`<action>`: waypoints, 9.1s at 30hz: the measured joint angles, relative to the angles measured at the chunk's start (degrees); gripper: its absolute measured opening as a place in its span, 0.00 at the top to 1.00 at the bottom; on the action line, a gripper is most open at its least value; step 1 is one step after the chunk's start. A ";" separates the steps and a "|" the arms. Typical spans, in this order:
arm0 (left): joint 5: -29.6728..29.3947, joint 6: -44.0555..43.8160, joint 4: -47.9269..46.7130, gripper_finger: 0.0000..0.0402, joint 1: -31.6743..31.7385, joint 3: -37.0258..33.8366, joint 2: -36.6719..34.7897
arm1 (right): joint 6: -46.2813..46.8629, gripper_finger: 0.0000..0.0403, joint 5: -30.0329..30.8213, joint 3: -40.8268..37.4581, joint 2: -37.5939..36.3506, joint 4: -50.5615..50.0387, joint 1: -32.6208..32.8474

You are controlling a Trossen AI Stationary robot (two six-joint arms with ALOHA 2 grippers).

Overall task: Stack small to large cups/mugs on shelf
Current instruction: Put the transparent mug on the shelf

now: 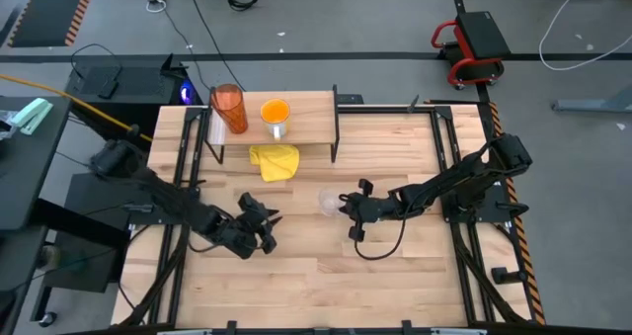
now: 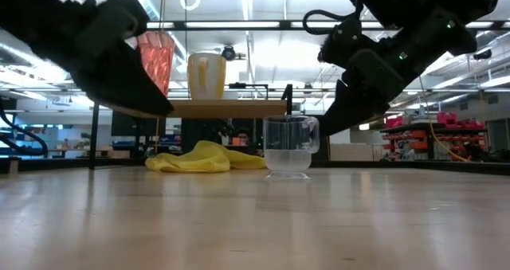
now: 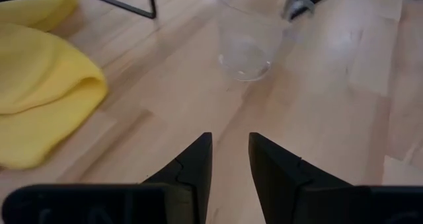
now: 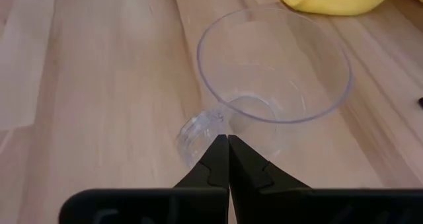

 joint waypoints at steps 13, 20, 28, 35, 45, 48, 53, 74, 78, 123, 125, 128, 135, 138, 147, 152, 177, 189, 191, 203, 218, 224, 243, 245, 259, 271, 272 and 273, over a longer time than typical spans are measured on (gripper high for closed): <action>3.22 18.89 31.74 0.73 3.86 0.02 14.87 | -1.66 0.99 0.00 0.00 0.00 3.80 -0.52; 12.48 22.30 43.16 0.73 8.48 0.04 19.11 | -2.27 0.99 -0.86 0.00 -0.02 4.72 -0.52; 16.69 23.26 53.37 0.73 11.56 0.05 24.25 | -2.41 0.99 -1.06 0.00 -0.02 4.74 -0.50; 21.99 26.01 57.01 0.73 13.81 3.40 28.37 | -2.60 0.99 -2.74 0.00 -0.02 5.19 -0.50; 26.77 28.46 54.78 0.73 15.21 8.70 31.06 | -5.07 0.99 -4.11 2.41 -0.04 5.65 -0.50; 26.66 28.36 53.81 0.73 15.21 8.64 31.04 | -5.04 0.99 -4.11 2.58 -0.04 4.74 -0.52; 26.49 27.79 53.33 0.73 15.58 8.66 31.04 | -3.56 0.99 -4.09 2.60 -0.04 1.46 -0.50; 26.22 26.95 53.11 0.73 17.86 8.66 31.04 | -3.53 0.99 -8.30 2.60 -0.04 0.84 -2.20; 26.28 26.81 53.11 0.73 18.01 8.66 31.04 | -4.31 0.99 -9.36 2.60 -0.04 1.52 -2.91; 29.26 25.56 53.82 0.90 20.08 8.63 30.99 | -5.50 0.99 -11.96 2.64 -0.04 2.96 -3.87; 29.06 25.75 54.22 0.94 20.09 8.65 30.89 | -5.49 0.99 -11.95 2.64 -0.04 2.93 -3.87; 29.03 26.08 54.26 0.97 20.09 8.66 30.84 | -5.49 0.99 -11.93 2.64 -0.09 2.82 -3.87; 29.21 25.75 53.68 0.93 20.05 8.68 30.86 | -6.03 0.99 -11.54 2.64 -0.20 2.20 -3.35; 29.17 26.07 53.87 0.97 20.02 8.68 30.89 | -6.16 0.99 -9.35 2.65 -1.07 -0.24 -1.65; 29.24 29.31 53.41 0.97 19.08 8.66 30.62 | -2.72 0.99 3.32 2.67 -6.78 -9.78 9.52; 30.87 30.95 52.88 0.97 18.60 8.76 29.43 | -1.57 0.99 8.30 2.67 -8.47 -10.56 15.09; 29.13 43.83 20.28 0.97 19.74 19.80 11.82 | 2.69 0.99 11.54 2.64 -8.59 -15.22 18.06; 32.87 45.16 13.27 0.97 28.74 19.67 1.82 | 3.14 0.99 12.36 2.64 -8.59 -15.29 19.87; 35.32 45.42 13.59 0.97 30.56 19.65 0.78 | 3.15 0.99 12.36 2.64 -8.59 -15.11 19.83; 46.96 47.06 13.25 0.97 41.70 19.63 -0.35 | 3.17 0.99 12.39 2.64 -8.59 -15.00 19.82; 58.08 46.63 12.84 0.97 51.06 19.63 -0.30 | 2.92 0.99 12.37 2.64 -8.59 -15.06 19.78; 58.80 46.60 12.31 0.97 51.13 19.63 -0.24 | 2.89 0.99 12.37 2.64 -8.59 -15.08 19.78; 55.71 47.79 14.28 0.96 50.60 19.78 4.69 | 2.88 0.99 12.35 2.64 -8.55 -15.34 19.78; 55.63 47.72 14.51 0.93 50.60 19.78 4.70 | 2.91 0.99 12.33 2.64 -8.55 -15.41 19.78; 53.41 46.82 14.47 0.83 50.60 19.65 4.85 | 3.10 0.99 12.34 2.64 -8.55 -15.50 19.78; 49.24 46.60 14.56 0.71 50.47 19.65 4.79 | 3.12 0.99 12.33 2.64 -8.55 -15.47 19.78; 48.89 46.59 14.58 0.70 50.47 19.65 4.79 | 3.12 0.99 12.33 2.64 -8.55 -15.47 19.78; 48.64 46.58 14.58 0.69 50.47 19.65 4.79 | 3.12 0.99 12.33 2.64 -8.55 -15.47 19.78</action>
